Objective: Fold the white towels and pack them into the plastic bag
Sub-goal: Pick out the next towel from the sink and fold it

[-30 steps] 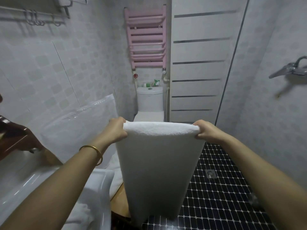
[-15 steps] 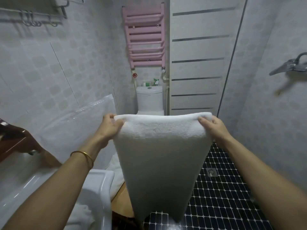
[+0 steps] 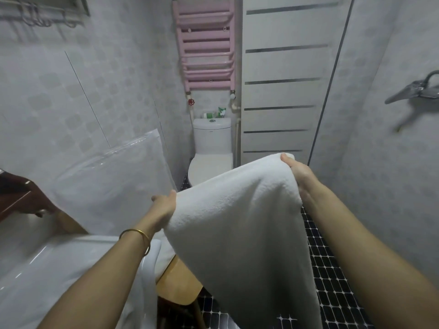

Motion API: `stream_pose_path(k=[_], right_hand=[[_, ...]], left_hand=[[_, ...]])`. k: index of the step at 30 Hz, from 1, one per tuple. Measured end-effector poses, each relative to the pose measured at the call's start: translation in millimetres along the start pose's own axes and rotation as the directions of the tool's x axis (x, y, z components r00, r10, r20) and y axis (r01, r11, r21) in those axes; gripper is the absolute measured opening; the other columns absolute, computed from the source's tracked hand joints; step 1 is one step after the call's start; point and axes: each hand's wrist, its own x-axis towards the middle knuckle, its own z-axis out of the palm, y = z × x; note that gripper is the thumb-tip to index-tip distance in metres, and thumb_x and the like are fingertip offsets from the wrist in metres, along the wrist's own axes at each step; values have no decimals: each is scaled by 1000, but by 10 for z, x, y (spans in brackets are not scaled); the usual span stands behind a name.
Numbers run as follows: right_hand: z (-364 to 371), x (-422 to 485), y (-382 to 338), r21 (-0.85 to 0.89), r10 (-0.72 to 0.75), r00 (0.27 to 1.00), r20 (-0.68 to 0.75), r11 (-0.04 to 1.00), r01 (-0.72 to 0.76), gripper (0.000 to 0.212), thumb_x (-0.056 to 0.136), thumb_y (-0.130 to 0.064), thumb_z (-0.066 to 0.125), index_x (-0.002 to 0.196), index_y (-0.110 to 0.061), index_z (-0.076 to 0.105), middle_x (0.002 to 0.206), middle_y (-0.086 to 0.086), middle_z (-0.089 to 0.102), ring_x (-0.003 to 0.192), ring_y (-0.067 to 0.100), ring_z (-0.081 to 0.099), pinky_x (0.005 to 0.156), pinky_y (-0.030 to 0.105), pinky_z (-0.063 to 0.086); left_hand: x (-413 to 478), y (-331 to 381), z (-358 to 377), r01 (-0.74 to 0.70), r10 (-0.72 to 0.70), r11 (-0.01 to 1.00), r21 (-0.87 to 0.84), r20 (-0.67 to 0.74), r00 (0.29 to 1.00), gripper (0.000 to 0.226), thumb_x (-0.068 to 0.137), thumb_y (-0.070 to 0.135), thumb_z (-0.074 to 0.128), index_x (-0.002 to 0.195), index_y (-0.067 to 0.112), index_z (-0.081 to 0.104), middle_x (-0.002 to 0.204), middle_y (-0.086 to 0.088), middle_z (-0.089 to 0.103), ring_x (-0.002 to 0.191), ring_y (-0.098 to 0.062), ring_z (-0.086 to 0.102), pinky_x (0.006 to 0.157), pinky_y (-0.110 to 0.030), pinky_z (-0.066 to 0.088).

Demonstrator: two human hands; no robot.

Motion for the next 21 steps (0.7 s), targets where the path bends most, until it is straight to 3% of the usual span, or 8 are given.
stream_pose_path(k=[2, 4, 6, 8, 10, 14, 17, 21], right_hand=[[-17, 20, -27, 59, 12, 1000, -26, 998, -10, 23, 96, -29, 53, 101, -6, 58, 91, 12, 67, 79, 25, 65, 69, 35, 54], [-56, 41, -47, 118, 15, 999, -33, 993, -11, 15, 99, -25, 47, 102, -12, 54, 90, 9, 61, 74, 21, 61, 62, 33, 51], [-112, 61, -41, 151, 30, 998, -51, 988, -22, 15, 101, -23, 44, 107, -13, 52, 90, 8, 58, 73, 20, 58, 59, 32, 50], [-166, 73, -11, 176, 46, 996, -73, 984, -33, 27, 101, -23, 44, 125, -13, 50, 100, 9, 59, 83, 22, 60, 69, 34, 52], [-218, 77, 17, 195, 73, 993, -91, 979, -54, 36, 100, -22, 45, 134, -11, 47, 100, 9, 60, 84, 22, 61, 71, 35, 51], [-334, 86, 93, 186, 199, 977, -75, 965, -183, 31, 99, -28, 47, 123, -9, 53, 90, 11, 61, 79, 24, 59, 69, 37, 49], [-514, 80, 171, 181, 273, 961, -35, 948, -263, 26, 97, -30, 51, 104, -7, 60, 81, 9, 67, 71, 24, 64, 63, 34, 54], [-780, 80, 376, 126, 303, 952, -45, 947, -296, 17, 84, -29, 66, 82, -13, 61, 71, 2, 55, 68, 20, 57, 67, 32, 50]], left_hand=[[-55, -41, -22, 194, -115, 960, -203, 349, 930, 68, 91, 64, 38, 120, 4, 52, 114, -18, 62, 100, -32, 63, 85, -41, 52], [-107, -71, -109, 347, -71, 873, -343, 615, 786, 54, 81, 57, 61, 103, 8, 66, 96, -15, 69, 83, -28, 69, 70, -37, 58], [-148, -113, -146, 355, 47, 851, -386, 731, 681, 48, 63, 32, 86, 98, 3, 73, 98, -15, 72, 86, -26, 71, 70, -35, 58], [-182, -134, -135, 309, 83, 888, -340, 780, 620, 41, 64, 25, 84, 96, 1, 73, 92, -14, 73, 86, -24, 71, 74, -36, 57], [-245, -67, -111, 260, 54, 916, -305, 737, 673, 35, 81, 32, 68, 102, 4, 70, 93, -14, 72, 89, -25, 69, 78, -39, 53], [-354, 157, 52, 198, 8, 864, -463, 405, 914, 26, 97, 22, 51, 112, 2, 58, 90, -11, 65, 79, -24, 61, 66, -34, 49], [-450, 346, 163, 173, 24, 773, -610, 300, 954, 19, 95, 13, 51, 109, 4, 60, 86, -9, 62, 72, -20, 55, 64, -30, 46], [-519, 538, 196, 145, 94, 729, -668, 308, 947, 35, 98, 11, 44, 131, 0, 51, 114, -13, 58, 94, -23, 55, 86, -34, 44]])
